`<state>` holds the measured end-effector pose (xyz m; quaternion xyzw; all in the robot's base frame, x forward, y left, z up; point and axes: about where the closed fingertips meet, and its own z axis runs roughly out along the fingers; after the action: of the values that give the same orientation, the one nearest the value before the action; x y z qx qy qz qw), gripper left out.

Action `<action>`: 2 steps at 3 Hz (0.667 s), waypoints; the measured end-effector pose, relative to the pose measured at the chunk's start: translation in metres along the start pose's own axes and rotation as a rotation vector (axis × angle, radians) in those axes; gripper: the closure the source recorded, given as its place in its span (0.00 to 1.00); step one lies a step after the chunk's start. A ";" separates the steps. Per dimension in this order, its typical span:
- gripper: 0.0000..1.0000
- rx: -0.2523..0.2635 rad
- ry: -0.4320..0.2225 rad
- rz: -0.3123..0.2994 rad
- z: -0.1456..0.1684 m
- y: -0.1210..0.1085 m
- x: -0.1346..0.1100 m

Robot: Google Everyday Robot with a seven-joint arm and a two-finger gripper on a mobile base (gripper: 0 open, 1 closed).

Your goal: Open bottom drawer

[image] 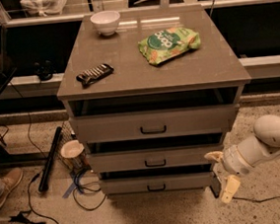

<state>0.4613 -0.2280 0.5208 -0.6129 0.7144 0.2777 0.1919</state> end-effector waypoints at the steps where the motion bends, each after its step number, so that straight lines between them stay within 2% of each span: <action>1: 0.00 -0.001 -0.001 0.000 0.001 0.000 0.000; 2: 0.00 0.005 -0.002 -0.016 0.013 -0.006 0.010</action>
Offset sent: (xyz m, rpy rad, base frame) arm 0.0137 -0.0063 -0.0519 0.0024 -0.0555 0.0214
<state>0.4649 -0.2287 0.5036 -0.6176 0.7101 0.2750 0.1966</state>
